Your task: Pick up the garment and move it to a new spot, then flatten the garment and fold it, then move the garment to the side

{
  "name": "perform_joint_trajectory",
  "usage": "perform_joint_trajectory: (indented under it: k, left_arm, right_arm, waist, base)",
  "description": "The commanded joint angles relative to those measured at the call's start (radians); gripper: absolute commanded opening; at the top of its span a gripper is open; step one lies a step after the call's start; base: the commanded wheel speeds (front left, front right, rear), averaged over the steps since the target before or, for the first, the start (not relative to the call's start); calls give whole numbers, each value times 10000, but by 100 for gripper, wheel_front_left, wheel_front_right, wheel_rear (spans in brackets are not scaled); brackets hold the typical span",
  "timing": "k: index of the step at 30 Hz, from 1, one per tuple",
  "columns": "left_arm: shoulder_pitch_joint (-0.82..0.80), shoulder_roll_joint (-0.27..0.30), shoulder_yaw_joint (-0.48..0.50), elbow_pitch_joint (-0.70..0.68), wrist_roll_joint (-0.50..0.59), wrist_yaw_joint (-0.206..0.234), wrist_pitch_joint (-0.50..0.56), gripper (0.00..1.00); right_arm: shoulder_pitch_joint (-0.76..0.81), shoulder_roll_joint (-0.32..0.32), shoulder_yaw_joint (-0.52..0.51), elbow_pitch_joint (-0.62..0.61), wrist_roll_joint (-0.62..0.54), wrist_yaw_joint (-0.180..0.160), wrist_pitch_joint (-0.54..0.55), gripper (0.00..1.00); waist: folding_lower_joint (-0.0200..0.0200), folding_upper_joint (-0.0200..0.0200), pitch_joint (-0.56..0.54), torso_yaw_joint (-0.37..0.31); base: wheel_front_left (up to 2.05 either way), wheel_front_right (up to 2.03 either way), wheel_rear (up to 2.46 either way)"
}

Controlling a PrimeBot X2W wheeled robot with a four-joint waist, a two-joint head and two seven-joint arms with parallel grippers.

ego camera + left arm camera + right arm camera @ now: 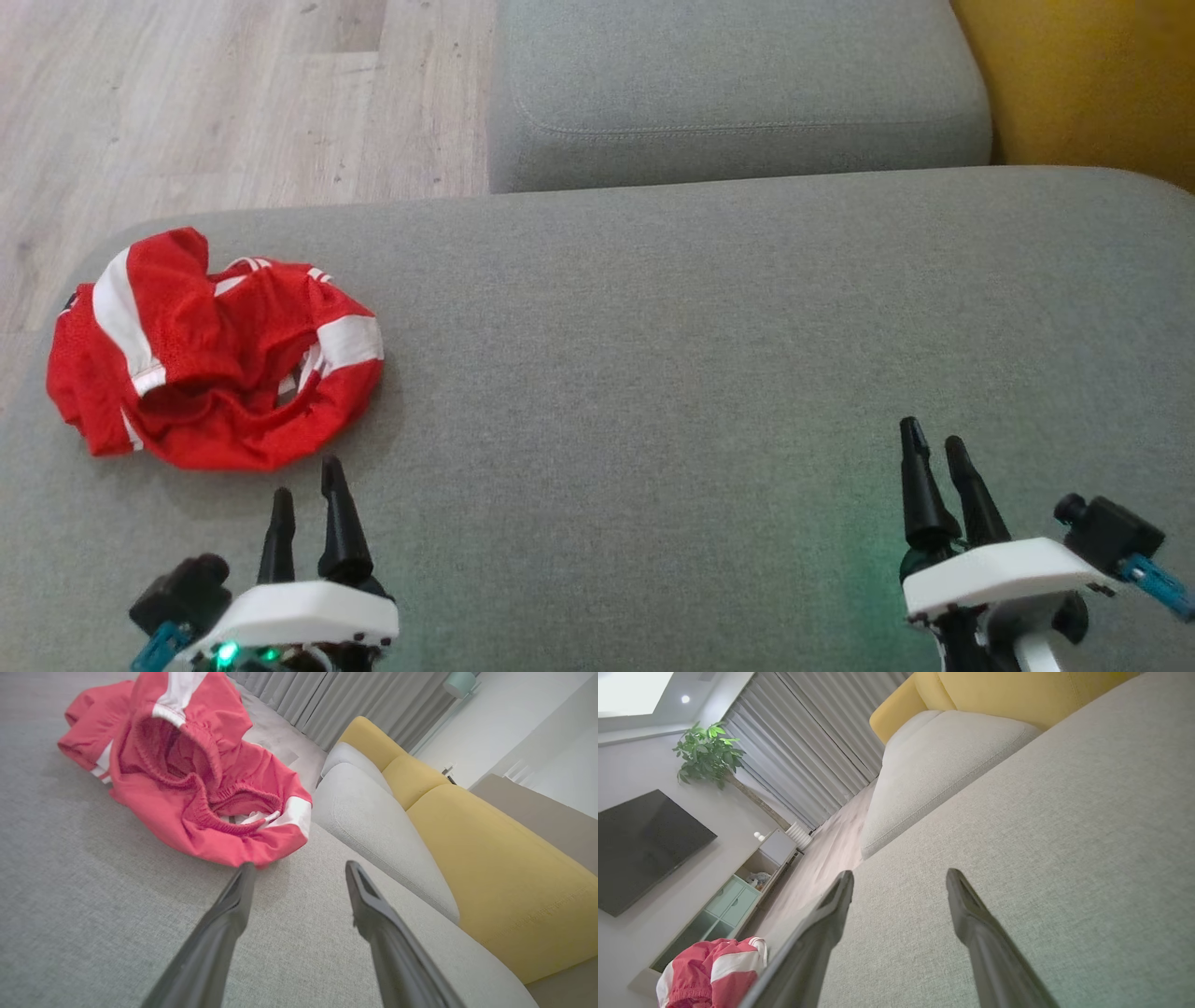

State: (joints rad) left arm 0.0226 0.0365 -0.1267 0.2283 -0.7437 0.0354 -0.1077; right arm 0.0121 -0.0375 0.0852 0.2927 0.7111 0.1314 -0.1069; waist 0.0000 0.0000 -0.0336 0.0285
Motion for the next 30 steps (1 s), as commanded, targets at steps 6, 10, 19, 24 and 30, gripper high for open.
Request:
perform_joint_trajectory:
  k: [6, 10, 19, 24, 30]
  left_arm:
    - [-308, 100, -7, -335, 992, 198, -302, 100]
    - [-309, 104, -102, -318, 1531, 271, -419, 100]
    - [-335, 112, -363, 16, 2686, 104, -684, 100]
    - [-431, 116, -395, 92, 3306, 99, -831, 100]
    - [-453, 120, -473, 56, 3967, 229, -977, 100]
  right_arm:
    - [-420, -91, 287, -369, -1044, -5, -304, 100]
    - [-430, -94, 361, -300, -1653, -5, -422, 100]
    - [-429, -102, 252, -205, -2962, -6, -687, 100]
    - [-454, -107, 254, -140, -3635, -6, -835, 100]
    - [-461, -111, 274, -81, -4265, -6, -982, 100]
  waist:
    - [0, 0, -68, 32]
    - [0, 0, -99, 30]
    - [0, 0, -119, 13]
    - [0, 0, -119, 15]
    - [0, 0, -131, 5]
  base:
    - [0, 0, 0]
    - [0, 0, 0]
    - [0, 0, 0]
    - [0, 0, 0]
    - [0, 0, 0]
